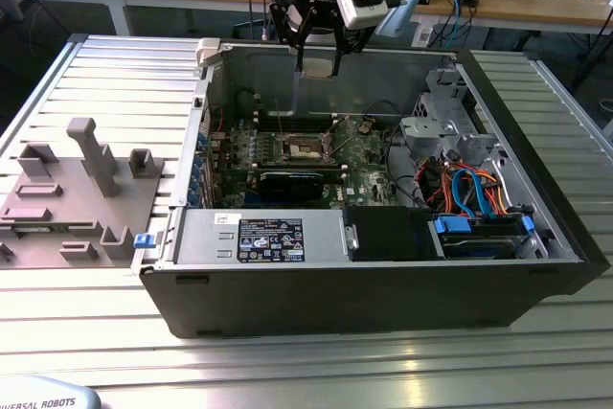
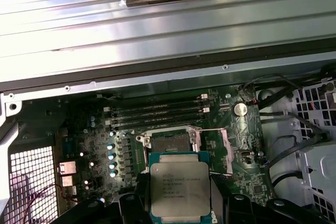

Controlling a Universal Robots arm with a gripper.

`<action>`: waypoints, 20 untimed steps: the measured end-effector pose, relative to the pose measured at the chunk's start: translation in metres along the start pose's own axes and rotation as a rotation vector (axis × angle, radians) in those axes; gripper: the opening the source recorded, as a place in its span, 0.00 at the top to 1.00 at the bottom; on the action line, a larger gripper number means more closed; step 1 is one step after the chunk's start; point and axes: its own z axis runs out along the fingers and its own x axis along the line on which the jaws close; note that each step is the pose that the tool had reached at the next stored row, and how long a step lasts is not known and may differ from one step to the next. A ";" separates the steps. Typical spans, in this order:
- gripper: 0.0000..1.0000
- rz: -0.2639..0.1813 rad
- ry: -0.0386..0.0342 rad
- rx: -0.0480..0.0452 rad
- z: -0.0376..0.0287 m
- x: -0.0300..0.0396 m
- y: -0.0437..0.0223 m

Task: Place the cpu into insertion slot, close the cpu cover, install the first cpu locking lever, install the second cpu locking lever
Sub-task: 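Place the cpu into insertion slot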

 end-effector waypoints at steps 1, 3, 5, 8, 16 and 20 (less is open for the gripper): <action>0.45 0.001 -0.0001 0.0000 0.0000 0.0000 0.0000; 0.45 0.002 -0.0002 -0.0001 0.0000 0.0000 0.0000; 0.45 0.003 -0.0003 -0.0001 0.0000 0.0000 0.0000; 0.45 0.005 -0.0004 -0.0002 0.0000 0.0000 0.0000; 0.45 0.010 -0.0009 -0.0002 0.0000 0.0000 0.0000; 0.45 0.012 -0.0011 -0.0002 0.0001 0.0000 0.0000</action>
